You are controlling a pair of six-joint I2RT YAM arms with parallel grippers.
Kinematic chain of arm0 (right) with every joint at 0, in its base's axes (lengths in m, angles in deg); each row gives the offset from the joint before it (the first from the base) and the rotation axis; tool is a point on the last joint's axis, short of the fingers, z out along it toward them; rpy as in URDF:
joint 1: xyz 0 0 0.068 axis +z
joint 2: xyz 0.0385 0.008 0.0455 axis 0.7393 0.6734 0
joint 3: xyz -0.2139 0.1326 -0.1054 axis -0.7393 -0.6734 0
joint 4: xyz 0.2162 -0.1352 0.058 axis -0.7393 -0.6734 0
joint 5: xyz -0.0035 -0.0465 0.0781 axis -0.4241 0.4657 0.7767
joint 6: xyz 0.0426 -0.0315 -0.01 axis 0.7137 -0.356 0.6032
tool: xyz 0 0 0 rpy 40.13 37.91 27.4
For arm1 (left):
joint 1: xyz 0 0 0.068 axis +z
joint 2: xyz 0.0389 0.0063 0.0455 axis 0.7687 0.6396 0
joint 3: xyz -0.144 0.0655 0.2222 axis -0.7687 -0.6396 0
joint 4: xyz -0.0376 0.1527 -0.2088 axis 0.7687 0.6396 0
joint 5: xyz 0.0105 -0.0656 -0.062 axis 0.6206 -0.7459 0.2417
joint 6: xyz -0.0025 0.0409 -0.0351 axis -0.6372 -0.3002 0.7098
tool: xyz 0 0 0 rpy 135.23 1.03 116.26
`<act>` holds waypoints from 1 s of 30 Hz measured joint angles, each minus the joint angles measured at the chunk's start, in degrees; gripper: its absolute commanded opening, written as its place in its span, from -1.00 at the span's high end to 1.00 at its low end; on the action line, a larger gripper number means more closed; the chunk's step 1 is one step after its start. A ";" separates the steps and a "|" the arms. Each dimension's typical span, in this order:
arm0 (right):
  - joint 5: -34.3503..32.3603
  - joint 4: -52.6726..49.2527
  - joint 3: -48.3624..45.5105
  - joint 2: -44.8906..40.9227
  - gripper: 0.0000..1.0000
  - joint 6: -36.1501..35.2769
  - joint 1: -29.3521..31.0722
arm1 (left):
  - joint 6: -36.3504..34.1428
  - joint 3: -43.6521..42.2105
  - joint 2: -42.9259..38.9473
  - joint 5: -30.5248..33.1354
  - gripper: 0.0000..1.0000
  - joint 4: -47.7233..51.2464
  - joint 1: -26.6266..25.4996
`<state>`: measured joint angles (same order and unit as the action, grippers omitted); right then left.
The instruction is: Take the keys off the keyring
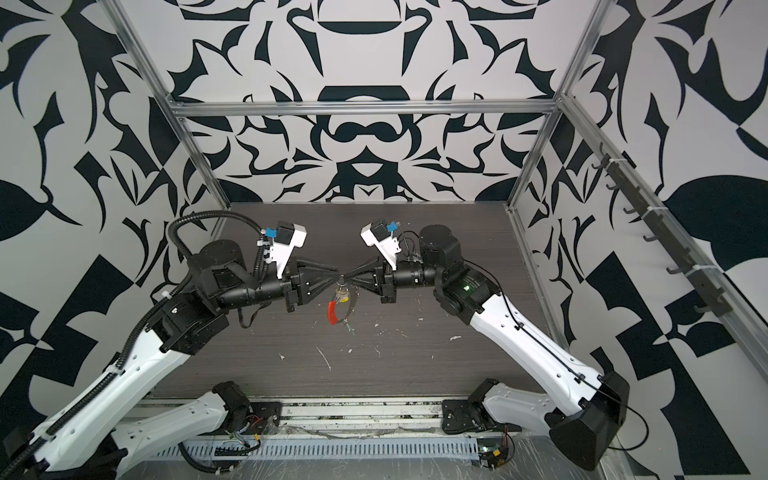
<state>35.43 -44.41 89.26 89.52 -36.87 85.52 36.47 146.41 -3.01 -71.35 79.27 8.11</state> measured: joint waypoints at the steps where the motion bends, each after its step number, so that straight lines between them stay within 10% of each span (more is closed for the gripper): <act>1: 0.24 -0.48 0.26 0.24 1.00 -0.17 0.00 | -0.55 0.76 0.72 -0.31 0.48 1.62 -0.02; 30: 1.25 -3.65 1.11 0.96 1.00 -1.68 -0.26 | -5.29 3.26 3.91 0.35 0.60 11.45 0.00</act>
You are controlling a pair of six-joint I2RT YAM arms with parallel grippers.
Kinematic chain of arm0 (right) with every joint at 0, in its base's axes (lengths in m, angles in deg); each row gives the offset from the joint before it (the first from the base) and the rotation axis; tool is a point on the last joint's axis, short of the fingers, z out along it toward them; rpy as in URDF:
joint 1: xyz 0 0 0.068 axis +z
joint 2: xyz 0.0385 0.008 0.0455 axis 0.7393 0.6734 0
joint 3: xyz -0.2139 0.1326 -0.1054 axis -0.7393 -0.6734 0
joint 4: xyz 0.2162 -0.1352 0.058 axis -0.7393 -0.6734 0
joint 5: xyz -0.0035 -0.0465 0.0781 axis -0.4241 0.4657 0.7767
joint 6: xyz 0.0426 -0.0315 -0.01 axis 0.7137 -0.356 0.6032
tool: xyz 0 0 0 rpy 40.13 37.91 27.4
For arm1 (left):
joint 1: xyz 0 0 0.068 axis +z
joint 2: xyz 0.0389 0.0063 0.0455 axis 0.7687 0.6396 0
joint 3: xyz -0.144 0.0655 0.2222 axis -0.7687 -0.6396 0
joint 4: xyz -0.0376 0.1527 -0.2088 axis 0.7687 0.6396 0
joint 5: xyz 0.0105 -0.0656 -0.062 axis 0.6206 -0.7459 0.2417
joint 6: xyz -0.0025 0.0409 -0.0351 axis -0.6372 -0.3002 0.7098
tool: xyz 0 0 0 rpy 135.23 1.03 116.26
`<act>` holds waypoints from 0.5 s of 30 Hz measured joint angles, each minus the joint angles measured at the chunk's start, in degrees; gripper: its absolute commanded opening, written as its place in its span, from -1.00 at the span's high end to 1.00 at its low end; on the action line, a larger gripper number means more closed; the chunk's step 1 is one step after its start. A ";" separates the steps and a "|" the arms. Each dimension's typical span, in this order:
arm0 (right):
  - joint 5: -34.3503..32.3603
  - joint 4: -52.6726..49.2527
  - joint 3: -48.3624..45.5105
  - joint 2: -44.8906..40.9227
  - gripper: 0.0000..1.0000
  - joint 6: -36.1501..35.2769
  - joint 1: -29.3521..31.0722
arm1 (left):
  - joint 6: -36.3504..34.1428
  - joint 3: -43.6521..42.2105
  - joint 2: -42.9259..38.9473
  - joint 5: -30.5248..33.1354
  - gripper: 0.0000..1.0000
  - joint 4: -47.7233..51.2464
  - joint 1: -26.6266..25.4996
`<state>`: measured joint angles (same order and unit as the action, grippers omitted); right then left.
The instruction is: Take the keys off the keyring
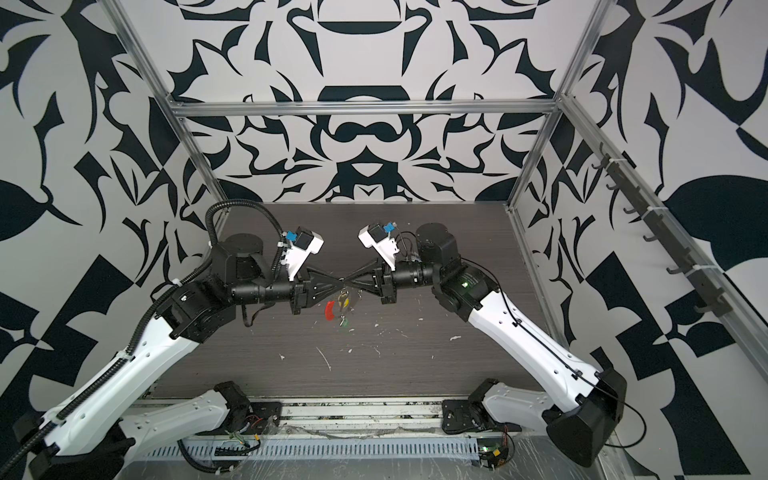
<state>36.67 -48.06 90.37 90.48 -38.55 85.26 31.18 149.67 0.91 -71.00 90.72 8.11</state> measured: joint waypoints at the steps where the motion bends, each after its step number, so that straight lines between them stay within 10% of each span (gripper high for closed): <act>1: 0.00 -0.07 0.00 0.00 1.00 -0.07 0.00 | -0.17 0.44 0.24 -0.02 0.60 0.24 0.00; 15: 0.00 -0.87 0.02 0.02 1.00 -0.85 -0.07 | -2.16 3.89 1.53 -0.07 0.60 3.52 0.00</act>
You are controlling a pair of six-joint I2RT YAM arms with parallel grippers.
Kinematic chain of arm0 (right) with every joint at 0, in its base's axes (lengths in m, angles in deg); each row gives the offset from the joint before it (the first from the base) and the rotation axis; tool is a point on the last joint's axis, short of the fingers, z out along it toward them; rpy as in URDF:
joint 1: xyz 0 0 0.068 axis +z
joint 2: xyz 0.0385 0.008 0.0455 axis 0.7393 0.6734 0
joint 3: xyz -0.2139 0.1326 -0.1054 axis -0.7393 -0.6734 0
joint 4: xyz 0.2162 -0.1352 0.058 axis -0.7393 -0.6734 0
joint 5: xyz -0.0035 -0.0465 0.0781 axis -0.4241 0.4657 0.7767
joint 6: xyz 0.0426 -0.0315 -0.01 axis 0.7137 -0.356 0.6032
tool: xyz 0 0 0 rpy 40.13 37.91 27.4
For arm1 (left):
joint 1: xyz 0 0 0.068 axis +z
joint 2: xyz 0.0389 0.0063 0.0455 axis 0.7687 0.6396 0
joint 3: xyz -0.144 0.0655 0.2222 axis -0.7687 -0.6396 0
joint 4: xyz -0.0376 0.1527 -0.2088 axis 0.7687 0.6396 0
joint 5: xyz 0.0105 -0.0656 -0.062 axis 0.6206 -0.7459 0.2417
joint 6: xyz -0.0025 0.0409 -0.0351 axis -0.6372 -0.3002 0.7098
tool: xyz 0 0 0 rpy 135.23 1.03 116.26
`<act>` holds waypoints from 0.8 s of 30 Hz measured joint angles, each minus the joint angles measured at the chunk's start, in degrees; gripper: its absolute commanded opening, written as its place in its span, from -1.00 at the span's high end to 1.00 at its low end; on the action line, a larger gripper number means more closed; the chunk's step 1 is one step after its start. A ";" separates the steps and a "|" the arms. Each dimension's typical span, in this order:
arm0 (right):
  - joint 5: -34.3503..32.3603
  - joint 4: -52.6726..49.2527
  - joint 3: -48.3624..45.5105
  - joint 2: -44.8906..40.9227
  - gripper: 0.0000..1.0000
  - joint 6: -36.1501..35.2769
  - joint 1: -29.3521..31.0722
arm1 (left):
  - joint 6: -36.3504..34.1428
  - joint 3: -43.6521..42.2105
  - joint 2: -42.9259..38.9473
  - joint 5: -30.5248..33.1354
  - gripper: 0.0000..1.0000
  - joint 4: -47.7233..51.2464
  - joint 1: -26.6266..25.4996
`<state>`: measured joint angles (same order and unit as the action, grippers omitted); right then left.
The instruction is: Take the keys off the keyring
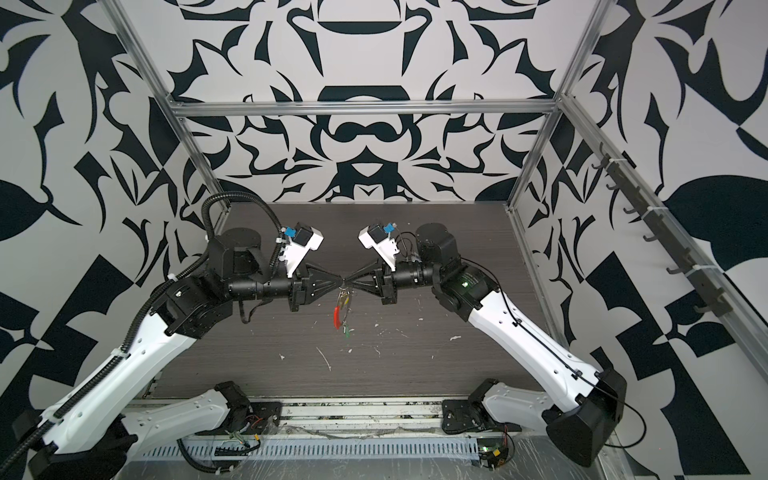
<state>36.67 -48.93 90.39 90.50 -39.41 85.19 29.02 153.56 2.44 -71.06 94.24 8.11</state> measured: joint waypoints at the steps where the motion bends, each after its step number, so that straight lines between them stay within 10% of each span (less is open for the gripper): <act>1: 0.00 -0.04 0.00 0.00 1.00 -0.02 0.00 | -0.02 0.00 0.17 0.00 0.62 0.22 0.00; 24: -0.07 -2.58 1.18 0.70 1.00 -0.90 -0.04 | -1.40 2.97 2.51 -0.13 0.80 3.10 0.00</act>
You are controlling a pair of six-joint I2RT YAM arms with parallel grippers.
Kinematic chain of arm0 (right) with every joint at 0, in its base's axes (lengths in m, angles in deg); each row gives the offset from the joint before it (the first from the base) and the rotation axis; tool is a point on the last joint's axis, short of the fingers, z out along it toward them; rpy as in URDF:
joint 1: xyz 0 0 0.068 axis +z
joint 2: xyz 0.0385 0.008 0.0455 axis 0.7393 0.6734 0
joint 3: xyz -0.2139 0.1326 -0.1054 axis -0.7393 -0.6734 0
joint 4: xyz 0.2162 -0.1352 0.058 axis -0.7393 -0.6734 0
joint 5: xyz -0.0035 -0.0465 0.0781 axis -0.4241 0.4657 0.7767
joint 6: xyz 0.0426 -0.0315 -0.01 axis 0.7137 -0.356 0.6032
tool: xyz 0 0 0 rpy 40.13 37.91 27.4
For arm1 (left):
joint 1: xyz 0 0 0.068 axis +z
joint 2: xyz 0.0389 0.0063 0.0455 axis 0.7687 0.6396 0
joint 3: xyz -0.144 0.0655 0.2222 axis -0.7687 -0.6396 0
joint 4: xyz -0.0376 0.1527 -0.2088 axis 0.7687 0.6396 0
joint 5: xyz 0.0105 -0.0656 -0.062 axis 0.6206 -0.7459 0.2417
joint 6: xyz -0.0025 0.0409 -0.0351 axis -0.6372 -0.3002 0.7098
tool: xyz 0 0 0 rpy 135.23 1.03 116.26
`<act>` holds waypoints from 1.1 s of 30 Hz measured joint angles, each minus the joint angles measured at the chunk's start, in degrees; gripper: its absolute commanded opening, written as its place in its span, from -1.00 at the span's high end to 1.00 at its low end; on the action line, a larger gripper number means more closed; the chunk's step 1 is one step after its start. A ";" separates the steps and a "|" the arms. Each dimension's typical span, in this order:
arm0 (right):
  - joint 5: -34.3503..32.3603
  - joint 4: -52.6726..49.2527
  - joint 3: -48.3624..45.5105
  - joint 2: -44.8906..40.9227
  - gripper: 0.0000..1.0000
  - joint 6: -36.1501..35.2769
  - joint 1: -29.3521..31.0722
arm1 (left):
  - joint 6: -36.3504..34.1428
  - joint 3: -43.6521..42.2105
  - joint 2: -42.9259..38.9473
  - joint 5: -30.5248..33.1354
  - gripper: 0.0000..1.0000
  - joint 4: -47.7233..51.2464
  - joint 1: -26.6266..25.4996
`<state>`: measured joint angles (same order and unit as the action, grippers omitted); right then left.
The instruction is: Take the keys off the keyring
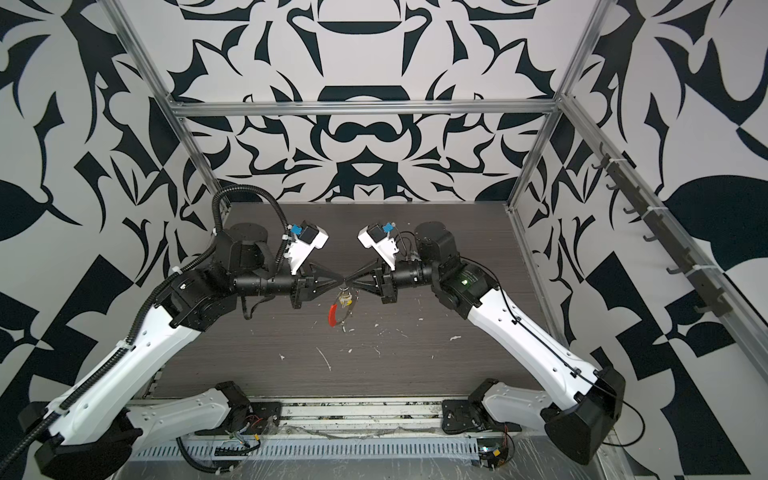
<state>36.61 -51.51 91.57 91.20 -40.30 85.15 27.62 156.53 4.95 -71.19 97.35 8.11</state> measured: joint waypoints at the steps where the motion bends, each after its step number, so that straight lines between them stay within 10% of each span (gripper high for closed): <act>1: 0.00 -0.09 0.04 0.00 1.00 0.00 0.00 | -0.02 0.00 0.00 -0.04 0.79 0.00 0.00; 33: -1.46 -0.17 0.39 0.00 1.00 -0.46 0.00 | 1.44 -1.22 -0.66 0.28 1.00 -1.38 0.00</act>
<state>35.14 -51.69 91.97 91.20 -40.76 85.15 29.06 155.30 4.30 -70.91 95.97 8.11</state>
